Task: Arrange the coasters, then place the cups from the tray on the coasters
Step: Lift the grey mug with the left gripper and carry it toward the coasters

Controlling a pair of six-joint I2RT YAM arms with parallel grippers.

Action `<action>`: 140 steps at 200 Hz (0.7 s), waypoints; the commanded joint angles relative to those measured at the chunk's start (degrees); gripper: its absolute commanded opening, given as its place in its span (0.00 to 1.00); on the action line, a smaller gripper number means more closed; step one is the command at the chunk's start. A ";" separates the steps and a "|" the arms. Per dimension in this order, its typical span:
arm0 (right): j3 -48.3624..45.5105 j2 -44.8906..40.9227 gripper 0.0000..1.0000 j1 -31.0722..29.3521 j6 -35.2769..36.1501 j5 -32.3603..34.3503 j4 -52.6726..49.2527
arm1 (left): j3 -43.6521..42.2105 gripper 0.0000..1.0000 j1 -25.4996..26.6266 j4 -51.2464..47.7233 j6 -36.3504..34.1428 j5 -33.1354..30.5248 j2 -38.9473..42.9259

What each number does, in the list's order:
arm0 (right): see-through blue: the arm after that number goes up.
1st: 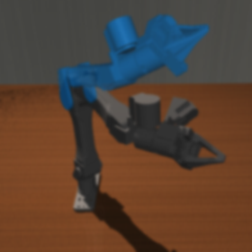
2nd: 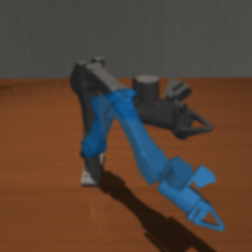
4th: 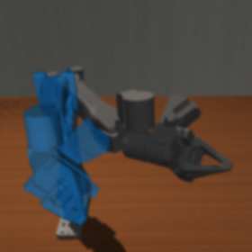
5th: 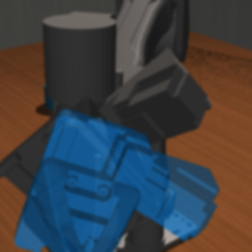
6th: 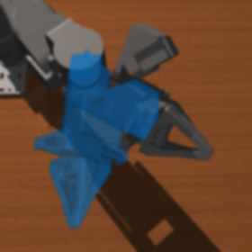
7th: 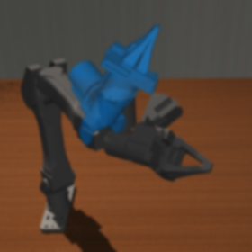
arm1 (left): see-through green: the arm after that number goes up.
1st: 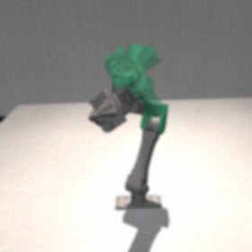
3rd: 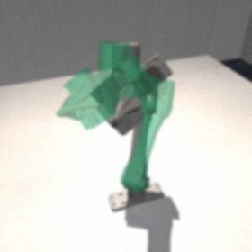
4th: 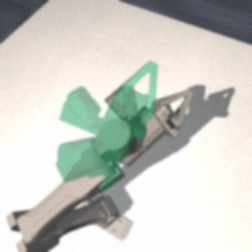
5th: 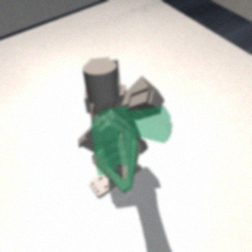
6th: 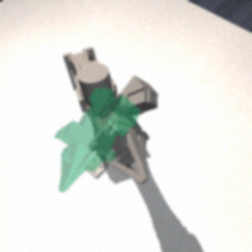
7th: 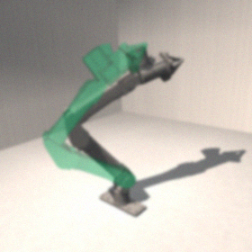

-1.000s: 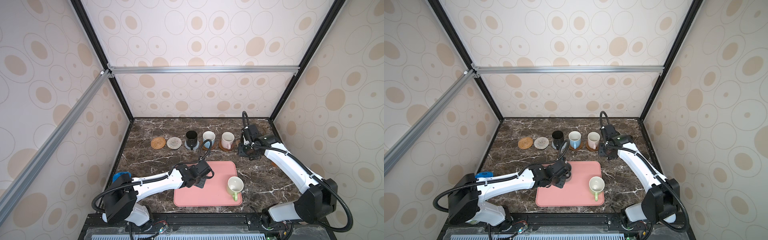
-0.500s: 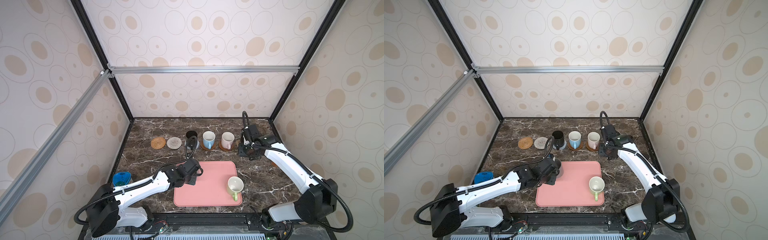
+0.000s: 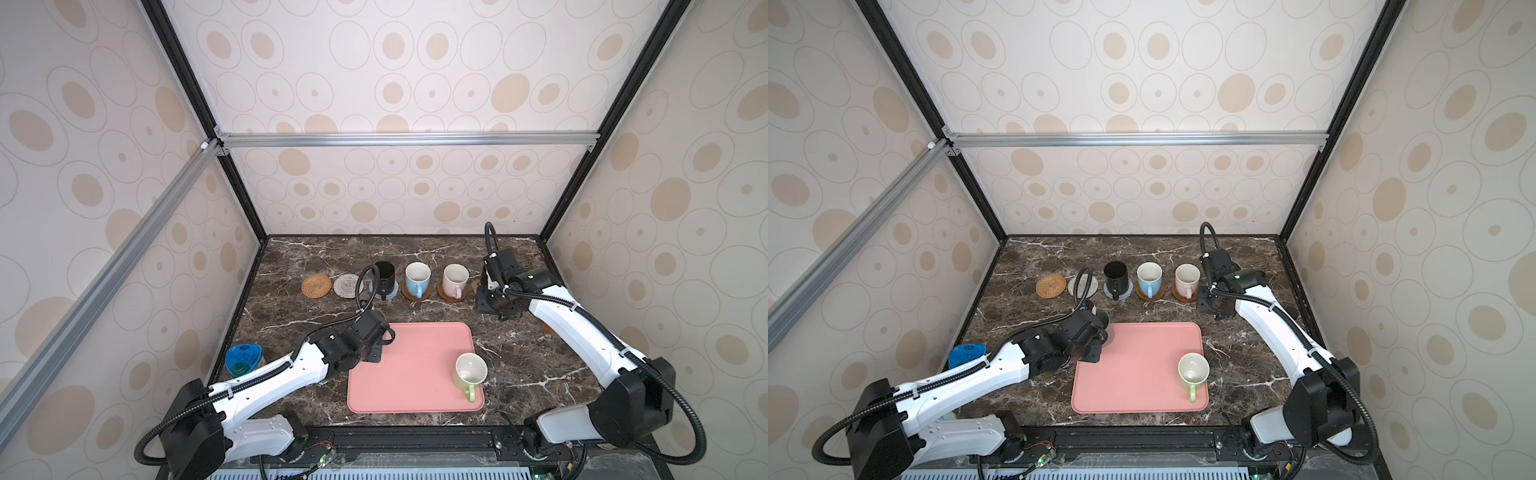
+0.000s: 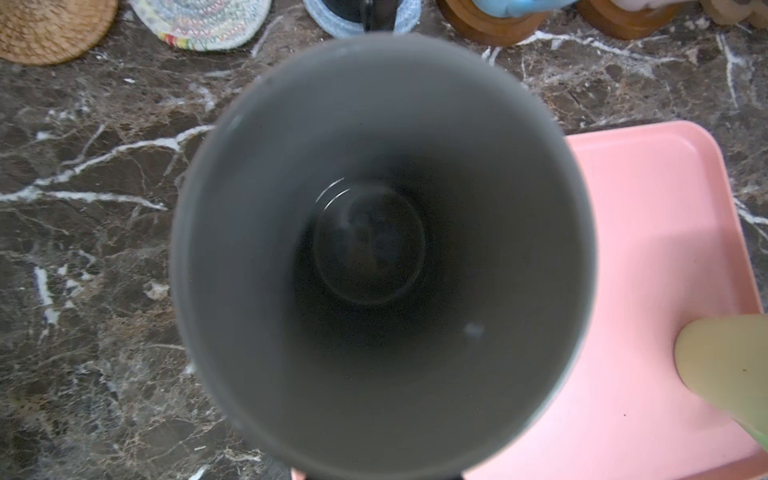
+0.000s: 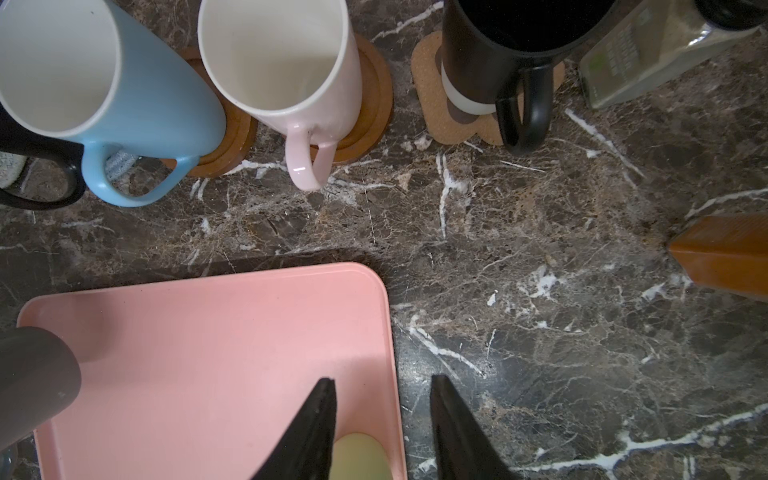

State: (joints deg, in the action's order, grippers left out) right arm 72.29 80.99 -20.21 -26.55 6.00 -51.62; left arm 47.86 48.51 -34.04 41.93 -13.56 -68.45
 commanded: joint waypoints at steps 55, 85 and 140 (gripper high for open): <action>-0.55 -1.16 0.41 0.28 -0.44 0.49 -0.92 | 2.24 0.05 -4.89 1.80 -5.62 -5.55 2.70; -0.78 -1.78 0.41 0.32 -0.53 1.09 -1.20 | 3.03 0.05 -7.19 3.18 -8.53 -5.37 2.10; -1.43 -2.50 0.41 0.38 -0.62 1.76 -1.44 | 3.30 0.04 -11.13 6.27 -12.51 -5.24 1.69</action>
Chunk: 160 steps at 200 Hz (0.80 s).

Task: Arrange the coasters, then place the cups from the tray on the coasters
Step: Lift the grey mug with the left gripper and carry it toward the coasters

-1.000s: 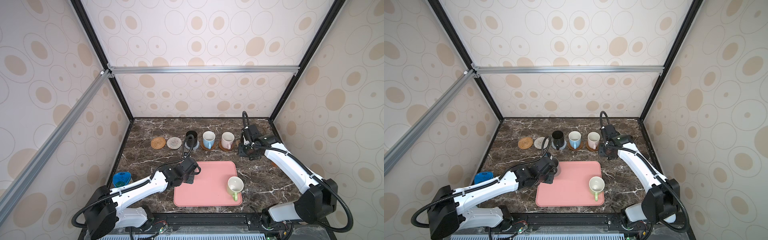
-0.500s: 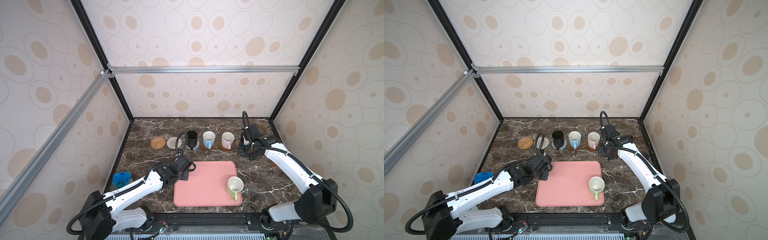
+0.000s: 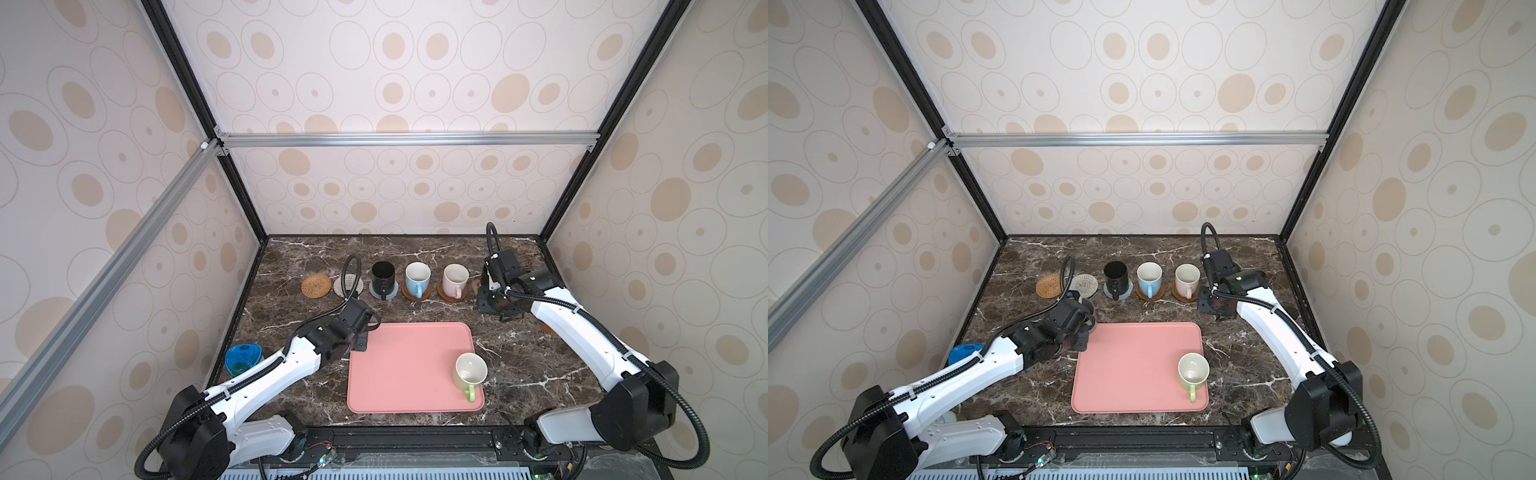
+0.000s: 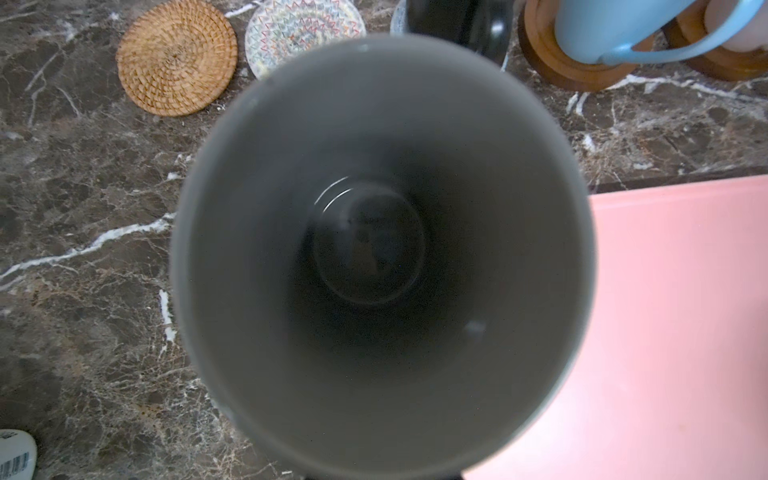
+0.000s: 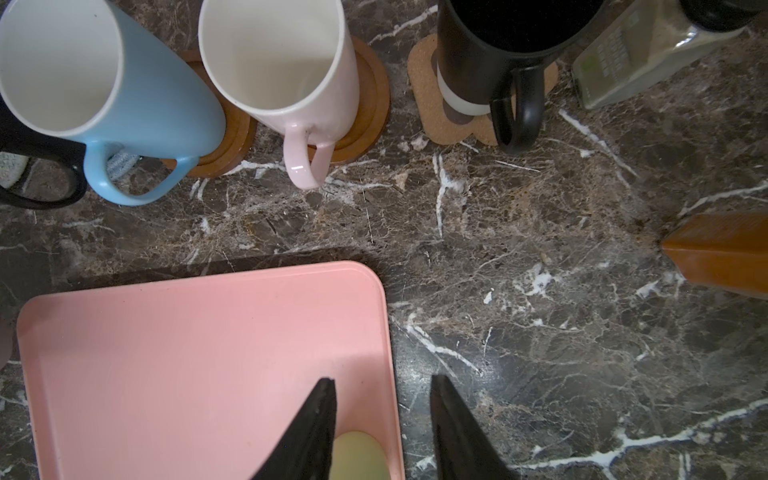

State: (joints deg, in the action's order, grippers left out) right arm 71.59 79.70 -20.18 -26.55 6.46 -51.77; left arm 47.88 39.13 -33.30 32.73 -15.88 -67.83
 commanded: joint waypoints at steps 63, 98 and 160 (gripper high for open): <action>-0.23 -1.43 0.41 0.50 -0.83 1.80 -1.67 | 4.10 0.03 -5.52 10.09 -7.57 -2.89 -1.19; -0.48 -1.66 0.41 0.58 -1.21 1.96 -1.99 | 5.11 0.03 -8.41 12.63 -10.14 -1.05 -3.17; -0.75 -2.42 0.41 0.65 -2.17 2.98 -2.72 | 7.39 0.03 -14.26 18.84 -13.26 3.29 -8.03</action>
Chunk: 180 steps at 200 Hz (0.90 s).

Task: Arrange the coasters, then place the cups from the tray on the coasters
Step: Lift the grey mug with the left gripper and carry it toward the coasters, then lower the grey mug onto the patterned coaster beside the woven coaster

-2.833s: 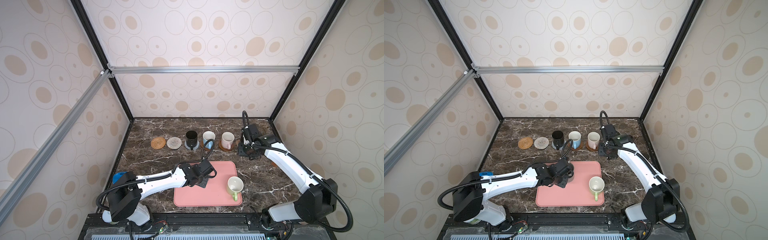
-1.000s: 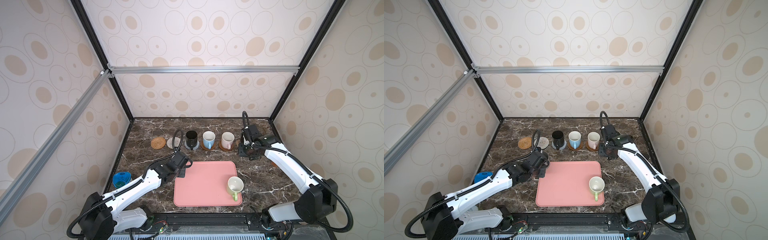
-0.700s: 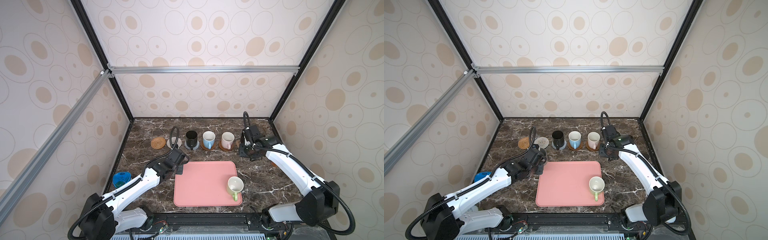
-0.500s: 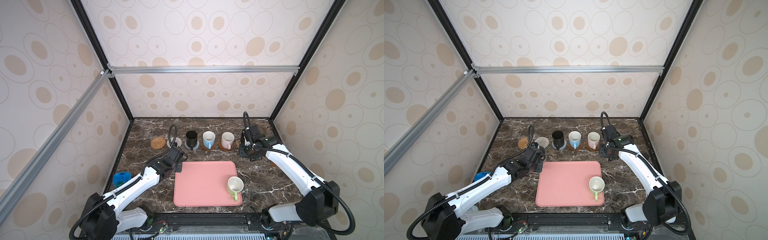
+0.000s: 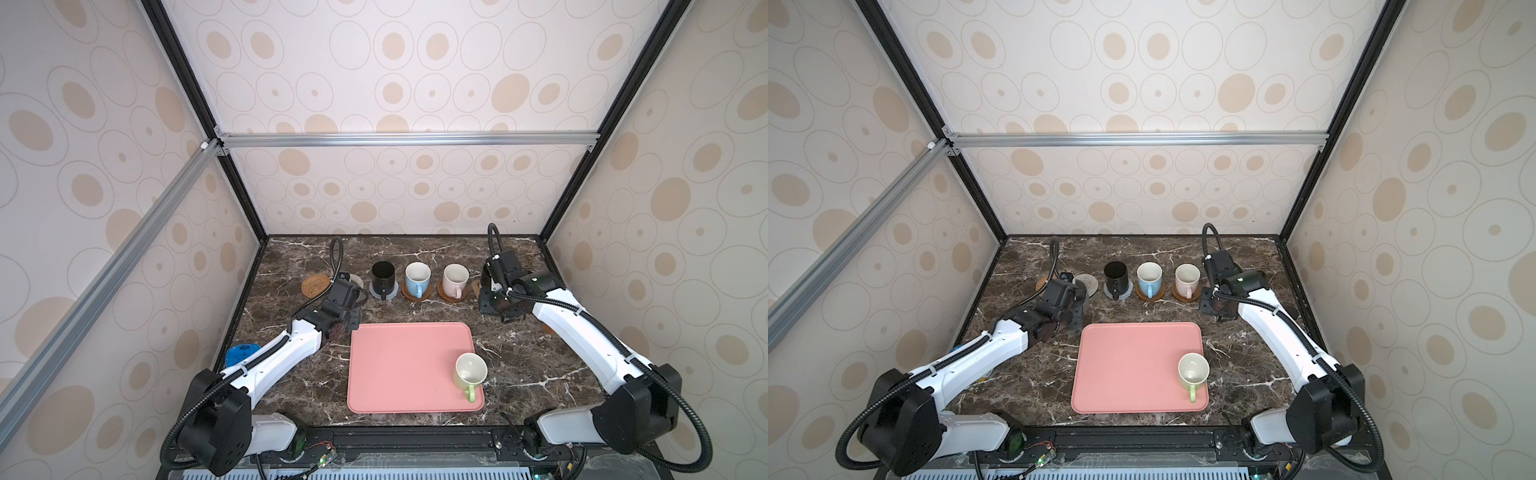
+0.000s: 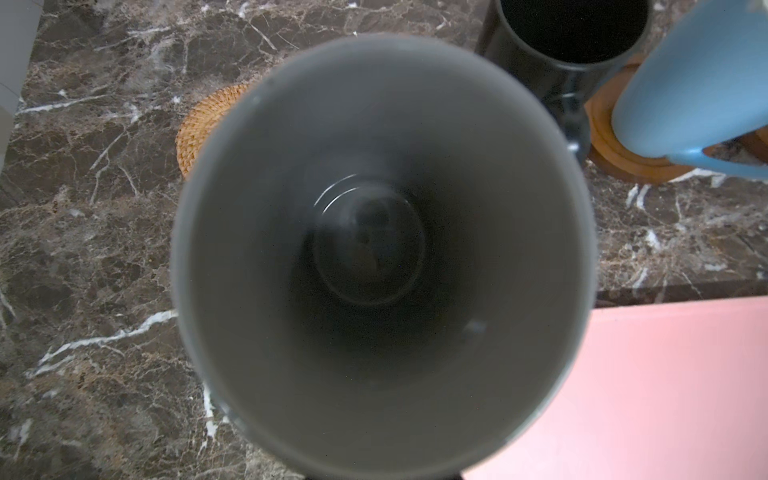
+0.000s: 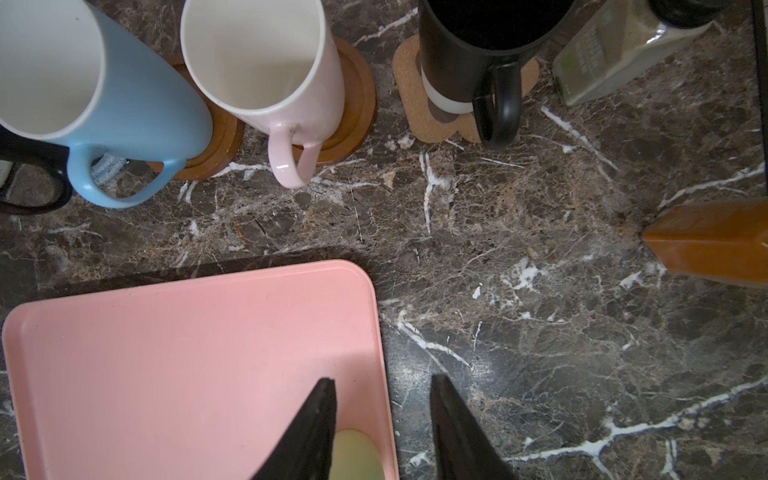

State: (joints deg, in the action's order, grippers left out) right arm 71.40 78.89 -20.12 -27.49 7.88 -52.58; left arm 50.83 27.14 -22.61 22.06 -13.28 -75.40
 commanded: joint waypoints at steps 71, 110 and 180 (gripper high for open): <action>-0.53 -2.16 0.41 0.63 -2.63 2.57 -2.35 | 8.46 0.02 -8.04 13.95 -4.78 6.48 -8.03; -0.65 -2.34 0.41 0.74 -2.96 2.84 -2.71 | 10.93 0.02 -9.97 15.72 -5.84 8.30 -11.89; -0.35 -2.34 0.41 0.78 -3.01 3.22 -2.83 | 14.03 0.02 -11.62 16.80 -6.57 9.92 -17.72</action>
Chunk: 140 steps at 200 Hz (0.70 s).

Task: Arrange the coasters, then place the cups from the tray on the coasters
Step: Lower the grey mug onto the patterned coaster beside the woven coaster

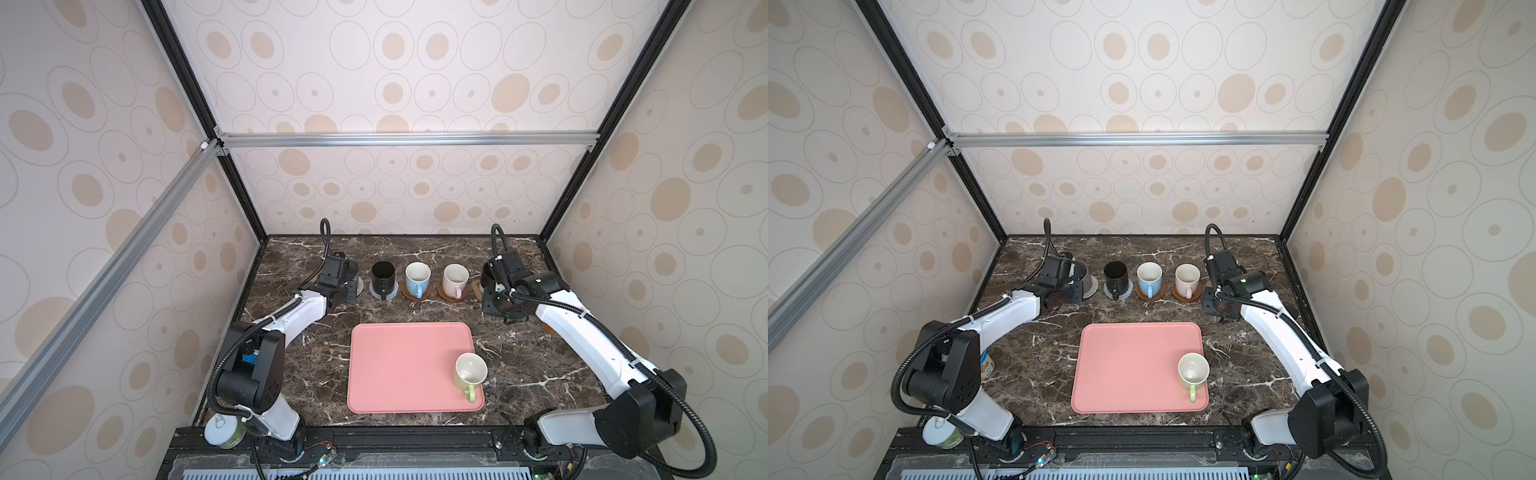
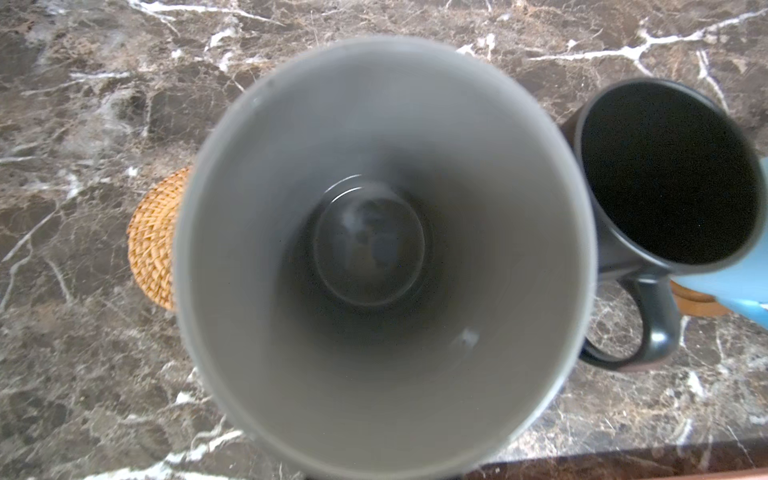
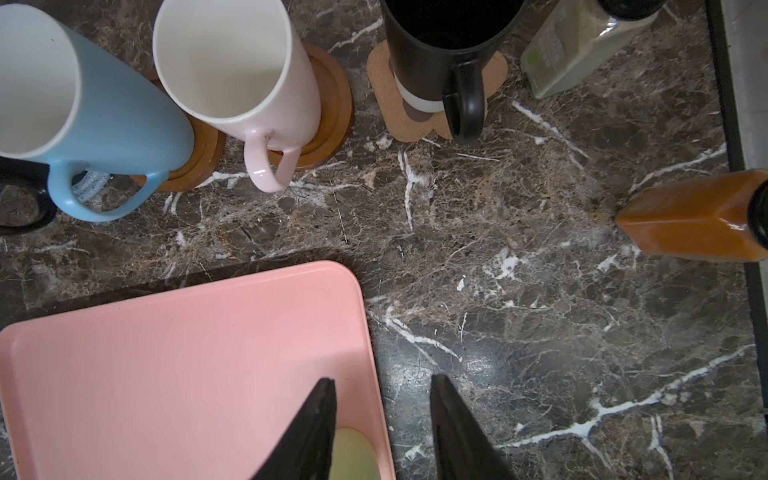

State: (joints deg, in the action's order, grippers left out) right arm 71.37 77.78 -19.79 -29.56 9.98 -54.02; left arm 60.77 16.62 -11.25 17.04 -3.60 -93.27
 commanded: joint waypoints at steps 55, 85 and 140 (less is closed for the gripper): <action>-0.96 -1.71 0.41 0.46 -1.17 1.53 -1.38 | 5.03 0.02 -2.24 6.01 -1.89 0.91 -1.50; -1.72 -2.23 0.41 0.47 -1.44 1.54 -1.21 | 5.85 0.02 -2.49 5.70 -2.64 1.82 -2.34; -2.12 -2.61 0.41 0.49 -1.43 1.61 -1.24 | 5.85 0.02 -2.58 5.27 -2.84 2.51 -2.94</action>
State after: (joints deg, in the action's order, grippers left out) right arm 69.84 76.47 -19.79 -30.33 10.61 -54.11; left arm 63.02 14.52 -10.76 15.73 -1.23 -96.62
